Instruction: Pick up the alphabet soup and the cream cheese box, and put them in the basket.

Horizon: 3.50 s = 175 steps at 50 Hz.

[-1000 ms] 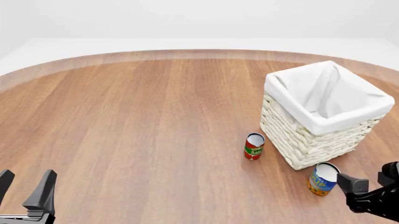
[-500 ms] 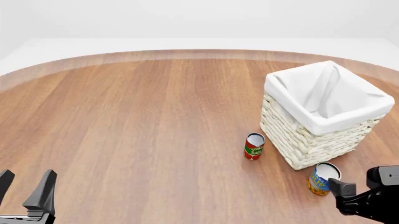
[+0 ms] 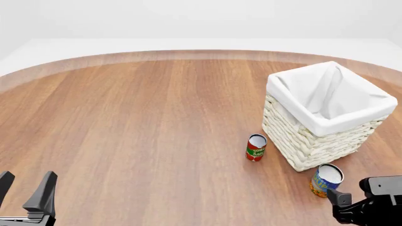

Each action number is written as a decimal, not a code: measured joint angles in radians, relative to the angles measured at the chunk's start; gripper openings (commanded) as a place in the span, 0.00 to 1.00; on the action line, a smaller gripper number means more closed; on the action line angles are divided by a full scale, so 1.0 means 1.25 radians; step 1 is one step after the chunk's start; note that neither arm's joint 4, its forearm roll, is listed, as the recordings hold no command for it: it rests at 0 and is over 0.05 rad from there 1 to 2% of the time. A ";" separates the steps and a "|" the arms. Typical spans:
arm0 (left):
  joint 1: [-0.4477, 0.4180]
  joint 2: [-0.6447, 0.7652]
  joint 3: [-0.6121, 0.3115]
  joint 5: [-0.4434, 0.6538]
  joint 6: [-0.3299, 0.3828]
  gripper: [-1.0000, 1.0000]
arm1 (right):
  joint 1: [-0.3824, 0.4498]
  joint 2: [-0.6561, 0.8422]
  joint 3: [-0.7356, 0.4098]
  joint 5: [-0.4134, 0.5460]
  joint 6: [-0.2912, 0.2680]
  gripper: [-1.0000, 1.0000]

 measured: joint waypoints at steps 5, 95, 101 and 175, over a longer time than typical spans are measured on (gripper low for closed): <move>0.000 0.000 0.000 0.000 0.000 1.00 | -0.006 0.008 0.021 -0.024 -0.002 1.00; 0.000 0.000 0.000 0.000 0.000 1.00 | -0.045 0.250 0.190 -0.420 0.009 1.00; 0.000 0.000 0.000 0.000 0.000 1.00 | -0.048 0.271 0.188 -0.439 0.008 1.00; 0.000 0.000 0.000 0.000 0.000 1.00 | -0.064 0.586 0.072 -0.626 -0.010 1.00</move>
